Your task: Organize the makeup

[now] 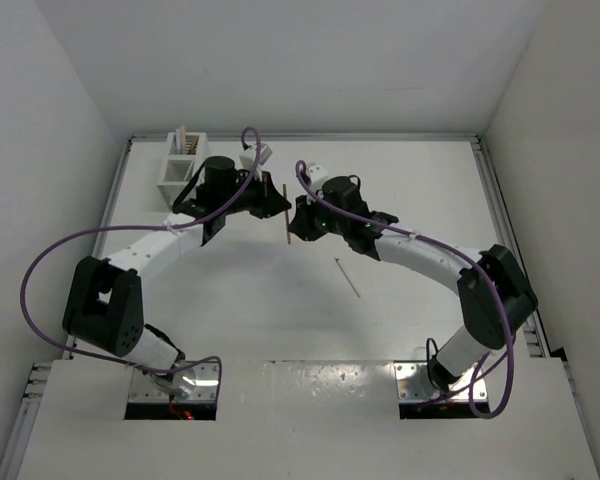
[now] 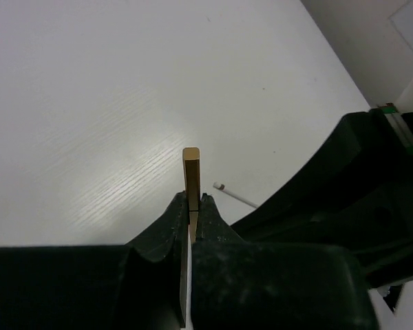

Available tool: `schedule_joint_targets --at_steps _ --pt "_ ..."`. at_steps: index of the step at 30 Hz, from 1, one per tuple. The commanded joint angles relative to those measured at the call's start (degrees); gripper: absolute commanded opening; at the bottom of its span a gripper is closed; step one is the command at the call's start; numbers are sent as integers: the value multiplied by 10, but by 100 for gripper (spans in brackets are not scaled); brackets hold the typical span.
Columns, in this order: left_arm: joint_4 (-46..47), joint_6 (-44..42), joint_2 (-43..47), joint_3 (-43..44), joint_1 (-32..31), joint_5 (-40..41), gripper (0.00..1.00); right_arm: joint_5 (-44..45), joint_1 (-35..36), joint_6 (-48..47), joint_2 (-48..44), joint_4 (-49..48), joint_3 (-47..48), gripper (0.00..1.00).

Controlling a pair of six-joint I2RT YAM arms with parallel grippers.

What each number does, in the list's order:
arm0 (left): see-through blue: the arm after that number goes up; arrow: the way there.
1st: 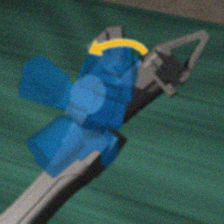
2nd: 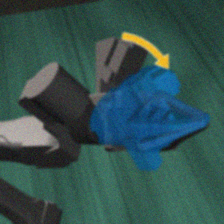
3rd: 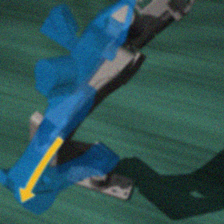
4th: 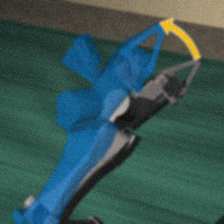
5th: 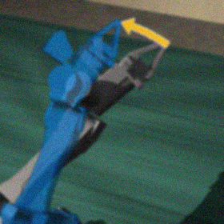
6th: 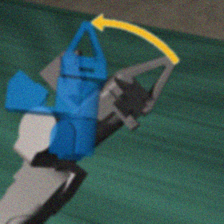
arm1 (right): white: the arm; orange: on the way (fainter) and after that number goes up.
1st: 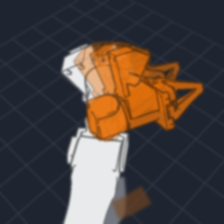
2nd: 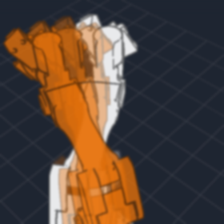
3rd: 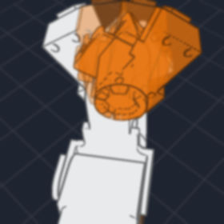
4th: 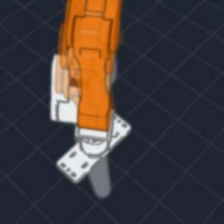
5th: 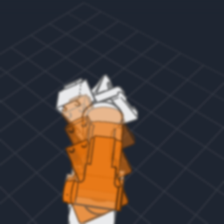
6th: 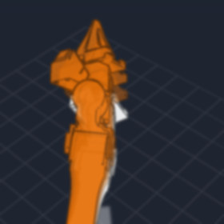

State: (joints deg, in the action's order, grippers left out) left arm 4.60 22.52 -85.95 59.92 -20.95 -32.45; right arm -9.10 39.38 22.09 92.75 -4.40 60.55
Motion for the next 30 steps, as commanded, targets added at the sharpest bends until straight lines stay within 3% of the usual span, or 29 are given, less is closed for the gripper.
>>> schedule_joint_targets --at_steps 1,2,3,4,7,9,13,18,30 --pt "-6 -34 10 20 11 49 0 -14 4 -6 -5 3 9 16" --pt "-12 -66 16 20 23 76 0 -10 0 -13 -7 4 4 28" --pt "-12 -66 16 20 23 90 0 -10 0 -13 -10 4 4 28" --pt "-12 -80 23 27 23 107 0 -11 0 -15 -13 16 6 53" --pt "-22 -146 34 49 49 199 0 0 -4 -36 -27 42 5 83" --pt "-14 -189 34 58 77 263 0 28 -4 -58 -48 69 -8 94" --pt "45 -245 20 65 132 331 0 87 -7 -84 -89 127 -46 97" --pt "138 -269 -30 71 187 347 0 122 -6 -99 -125 164 -97 97" --pt "218 -281 -120 101 219 381 0 134 -8 -115 -130 198 -130 98"
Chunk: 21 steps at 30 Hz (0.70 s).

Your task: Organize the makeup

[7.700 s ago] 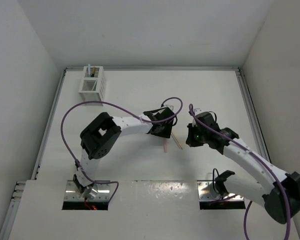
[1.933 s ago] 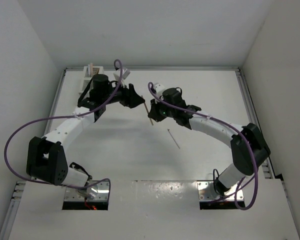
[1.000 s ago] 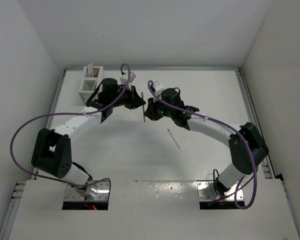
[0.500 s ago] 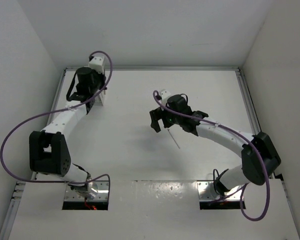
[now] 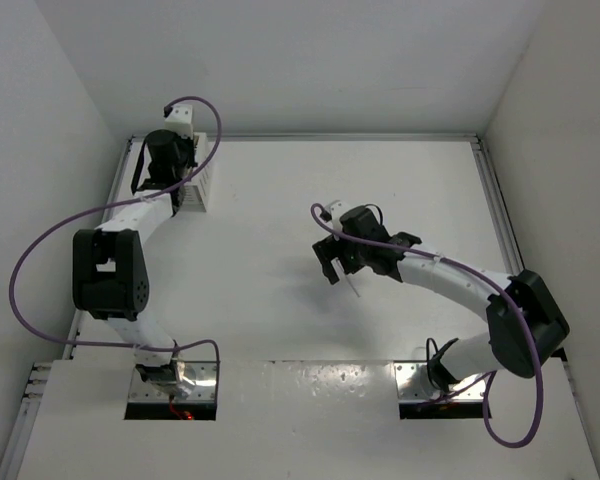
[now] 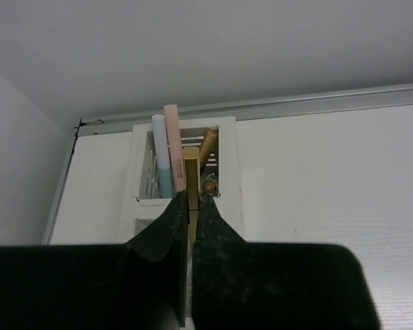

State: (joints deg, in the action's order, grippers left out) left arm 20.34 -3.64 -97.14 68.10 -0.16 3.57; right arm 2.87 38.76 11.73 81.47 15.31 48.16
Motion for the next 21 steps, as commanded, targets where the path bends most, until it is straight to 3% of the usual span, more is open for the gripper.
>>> schedule_joint_targets --at_steps 1,6,9,10,13,21 --pt "66 -27 -21 20 11 21 0 16 -2 -14 -16 3 -6 98" --pt "60 -22 -33 2 22 35 2 42 -6 -13 -2 59 5 96" --pt "45 -16 -33 -6 22 40 28 43 -16 -8 18 102 23 94" --pt "32 -11 -27 -6 22 40 42 38 -18 -7 23 110 23 93" --pt "20 -6 -13 -6 22 47 60 35 -20 -4 39 118 18 90" --pt "-52 46 49 12 22 33 64 -43 -63 10 98 105 8 68"
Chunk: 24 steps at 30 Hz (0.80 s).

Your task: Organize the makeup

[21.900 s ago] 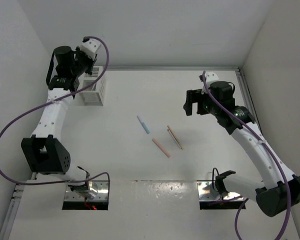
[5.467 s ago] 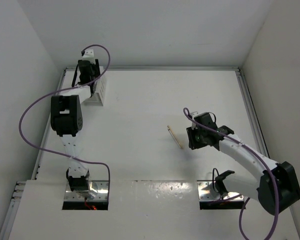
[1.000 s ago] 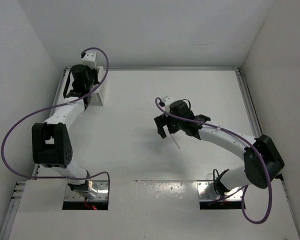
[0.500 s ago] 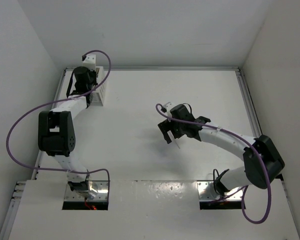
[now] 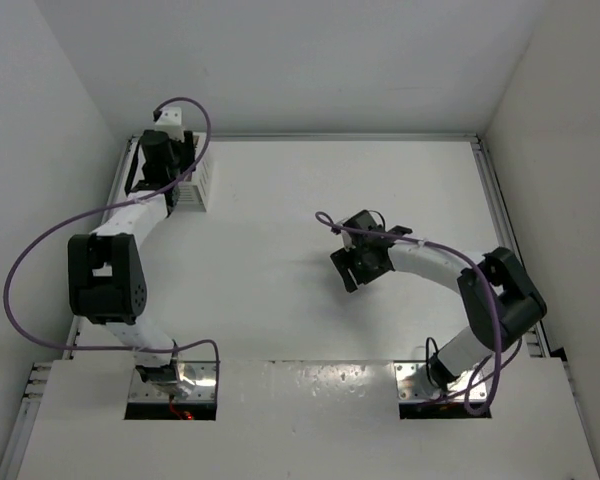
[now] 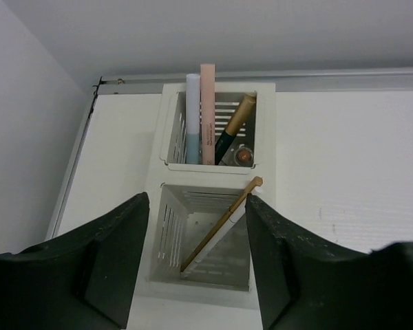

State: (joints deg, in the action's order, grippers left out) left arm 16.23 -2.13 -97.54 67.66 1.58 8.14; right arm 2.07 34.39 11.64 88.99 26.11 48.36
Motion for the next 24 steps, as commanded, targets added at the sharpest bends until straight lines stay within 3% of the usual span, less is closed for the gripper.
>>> schedule_joint_targets --at_steps 1,8,11,12,14,18,20,24 --pt "-23 41 66 16 4 -24 64 -43 -27 12 36 -7 8 65" --pt "-73 72 111 16 4 -74 64 -56 -35 -9 115 -3 50 50" --pt "-79 72 126 4 4 -74 64 -48 -34 -7 129 -4 52 31" --pt "-79 72 132 4 4 -74 64 -41 -35 -7 130 -3 50 17" --pt "-84 72 138 -2 -1 -80 64 -28 -34 -6 136 5 48 0" --pt "-108 72 150 -7 -15 -135 62 -22 -37 -5 110 5 45 0" --pt "-125 72 158 -13 -38 -161 62 -37 -35 -10 87 -46 25 0" --pt "-138 78 172 -19 -80 -297 62 -77 -28 11 -6 -145 14 0"
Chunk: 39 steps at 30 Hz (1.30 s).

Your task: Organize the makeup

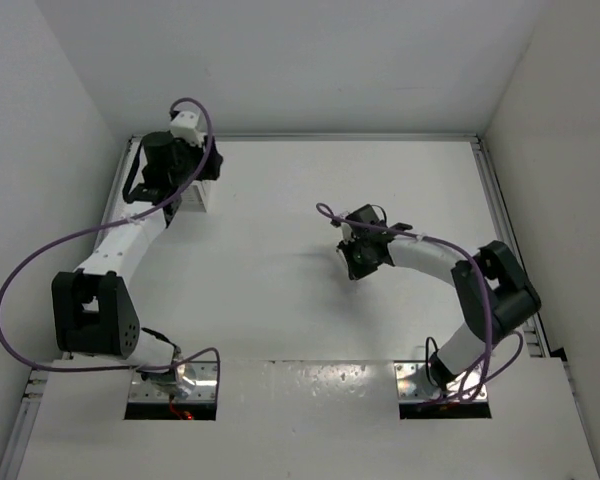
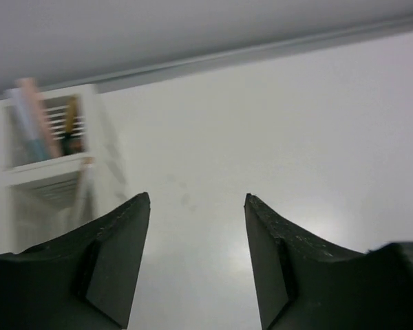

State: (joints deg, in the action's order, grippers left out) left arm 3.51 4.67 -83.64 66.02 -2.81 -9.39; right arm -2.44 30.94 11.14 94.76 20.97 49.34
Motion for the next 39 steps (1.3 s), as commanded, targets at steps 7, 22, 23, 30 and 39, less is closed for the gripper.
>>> schedule_joint_targets --at_steps 7,22,23,30,39 --pt "-39 64 27 3 -99 -229 73 -38 54 80 -71 -291 29 0" --pt "19 93 -6 -79 -174 -216 71 -37 80 115 -22 -357 73 0" --pt "29 98 -6 -86 -179 -216 71 -36 81 113 -22 -358 72 0" --pt "110 128 -18 -124 -196 -158 71 -49 83 129 -19 -385 55 0" --pt "157 184 -36 -129 -196 -143 38 -67 87 162 -12 -411 41 0"
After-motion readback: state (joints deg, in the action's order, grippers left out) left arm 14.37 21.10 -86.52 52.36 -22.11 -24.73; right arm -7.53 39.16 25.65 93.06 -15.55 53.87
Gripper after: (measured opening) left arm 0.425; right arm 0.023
